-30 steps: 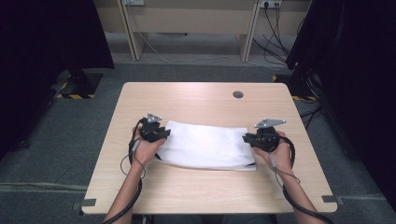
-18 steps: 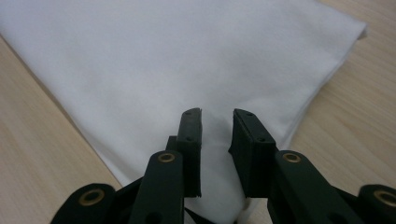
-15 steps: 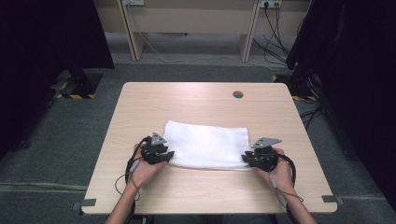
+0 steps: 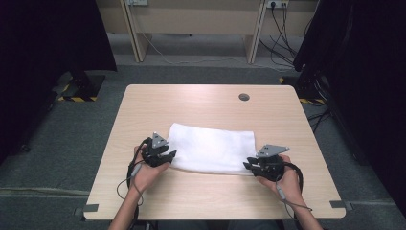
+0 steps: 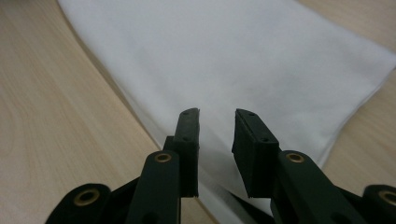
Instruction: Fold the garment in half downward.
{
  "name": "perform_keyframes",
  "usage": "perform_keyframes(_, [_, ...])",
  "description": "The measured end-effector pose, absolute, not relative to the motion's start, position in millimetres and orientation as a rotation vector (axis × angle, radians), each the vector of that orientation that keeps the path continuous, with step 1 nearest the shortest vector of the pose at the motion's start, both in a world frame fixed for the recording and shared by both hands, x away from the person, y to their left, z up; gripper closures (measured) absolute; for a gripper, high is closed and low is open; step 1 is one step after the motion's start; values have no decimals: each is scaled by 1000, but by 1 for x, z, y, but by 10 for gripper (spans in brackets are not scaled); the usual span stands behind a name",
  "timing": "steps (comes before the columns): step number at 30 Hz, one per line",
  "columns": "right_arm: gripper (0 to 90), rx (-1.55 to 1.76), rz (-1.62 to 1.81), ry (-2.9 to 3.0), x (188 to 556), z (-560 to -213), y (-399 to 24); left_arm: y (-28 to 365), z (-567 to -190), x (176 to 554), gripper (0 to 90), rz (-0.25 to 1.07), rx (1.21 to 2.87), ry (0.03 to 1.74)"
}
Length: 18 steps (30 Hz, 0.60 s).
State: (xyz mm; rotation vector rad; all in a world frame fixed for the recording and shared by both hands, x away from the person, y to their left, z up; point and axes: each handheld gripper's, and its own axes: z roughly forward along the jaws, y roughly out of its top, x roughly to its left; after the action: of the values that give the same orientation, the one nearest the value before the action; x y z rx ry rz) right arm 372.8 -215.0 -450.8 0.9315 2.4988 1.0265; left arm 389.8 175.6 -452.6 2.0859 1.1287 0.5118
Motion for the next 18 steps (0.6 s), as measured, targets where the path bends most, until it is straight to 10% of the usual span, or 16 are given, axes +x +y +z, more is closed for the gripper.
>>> perform_keyframes(18, [710,988,1013,2508,384,-466,-233,173,-466,383,593,485,2147,1170])
